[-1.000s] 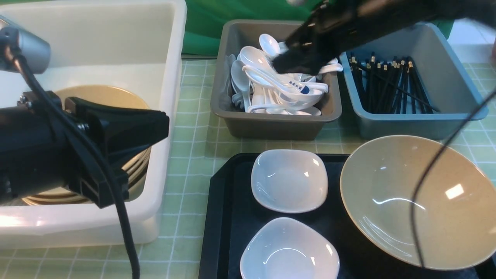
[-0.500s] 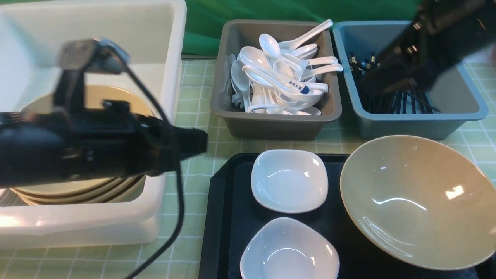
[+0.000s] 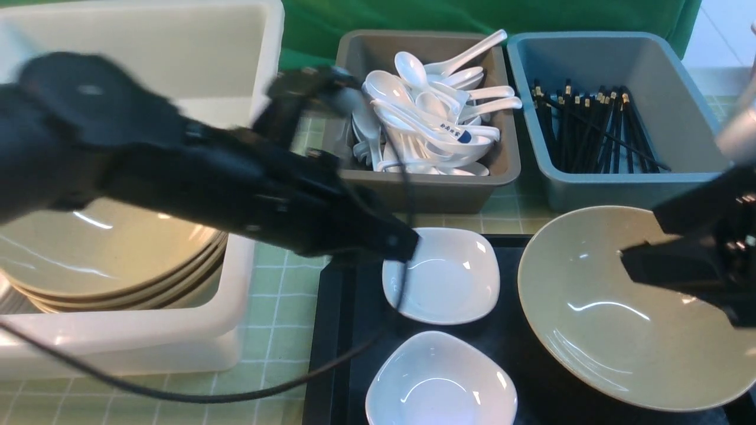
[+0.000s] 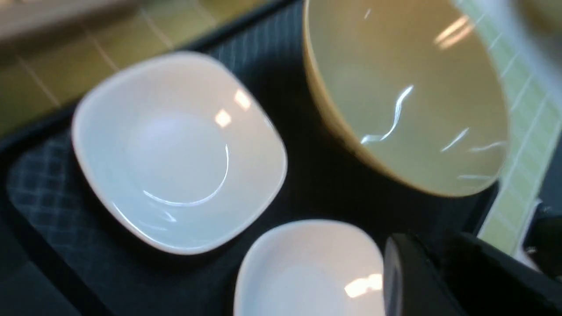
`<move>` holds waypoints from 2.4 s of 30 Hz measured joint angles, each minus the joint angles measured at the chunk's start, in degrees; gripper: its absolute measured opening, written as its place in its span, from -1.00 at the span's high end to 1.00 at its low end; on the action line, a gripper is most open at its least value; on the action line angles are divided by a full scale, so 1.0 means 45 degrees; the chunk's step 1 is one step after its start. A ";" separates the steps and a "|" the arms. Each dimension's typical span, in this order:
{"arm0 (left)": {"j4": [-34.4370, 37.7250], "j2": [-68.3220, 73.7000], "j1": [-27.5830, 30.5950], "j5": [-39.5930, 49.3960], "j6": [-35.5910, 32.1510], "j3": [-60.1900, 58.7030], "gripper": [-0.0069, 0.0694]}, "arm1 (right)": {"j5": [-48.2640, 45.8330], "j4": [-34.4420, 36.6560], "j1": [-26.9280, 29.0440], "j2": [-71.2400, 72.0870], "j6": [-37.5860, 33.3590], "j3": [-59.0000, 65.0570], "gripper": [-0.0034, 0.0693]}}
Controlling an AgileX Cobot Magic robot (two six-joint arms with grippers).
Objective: On green table put chopsticks spoon bowls plates into blue grey white boxes.
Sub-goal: 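Grasp the large bowl on the tray by its rim, then place the tan bowl onto the bowl stack in the left bin with the left gripper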
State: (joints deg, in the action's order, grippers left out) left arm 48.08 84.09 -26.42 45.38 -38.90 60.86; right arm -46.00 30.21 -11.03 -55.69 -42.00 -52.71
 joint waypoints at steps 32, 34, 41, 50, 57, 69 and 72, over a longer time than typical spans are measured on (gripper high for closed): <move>-0.2509 0.9779 -0.2588 0.2288 0.5513 0.9449 0.16 | -0.0789 -0.0012 0.0000 0.2660 0.0344 0.0042 0.84; -0.2182 0.9807 -0.2588 0.2314 0.5360 0.9497 0.46 | -0.0801 -0.0012 0.0000 0.2660 0.0344 0.0042 0.83; -0.1740 0.9632 -0.2533 0.2657 0.4848 0.9506 0.78 | -0.1089 0.0041 0.0000 0.2660 0.0341 0.0042 0.83; -0.2003 0.7142 -0.0825 0.4214 0.4171 0.9494 0.78 | -0.1626 0.2375 0.0004 0.1773 -0.1998 -0.1199 0.81; -0.1991 0.4692 0.1661 0.5630 0.4243 0.9340 0.78 | -0.2524 0.5381 0.0004 -0.0291 -0.4476 -0.2601 0.80; -0.0814 -0.1000 1.0430 0.5554 0.4052 0.2307 0.78 | -0.2172 0.6573 -0.0969 -0.1905 -0.5869 -0.3286 0.75; -0.0696 -0.1767 1.2310 0.5537 0.3826 0.1480 0.78 | -0.1553 0.6573 -0.1635 -0.2416 -0.5955 -0.3286 0.75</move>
State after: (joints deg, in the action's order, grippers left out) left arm 44.95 76.14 28.98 70.30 -21.68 67.52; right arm -52.99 59.79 -18.38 -66.56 -68.79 -67.49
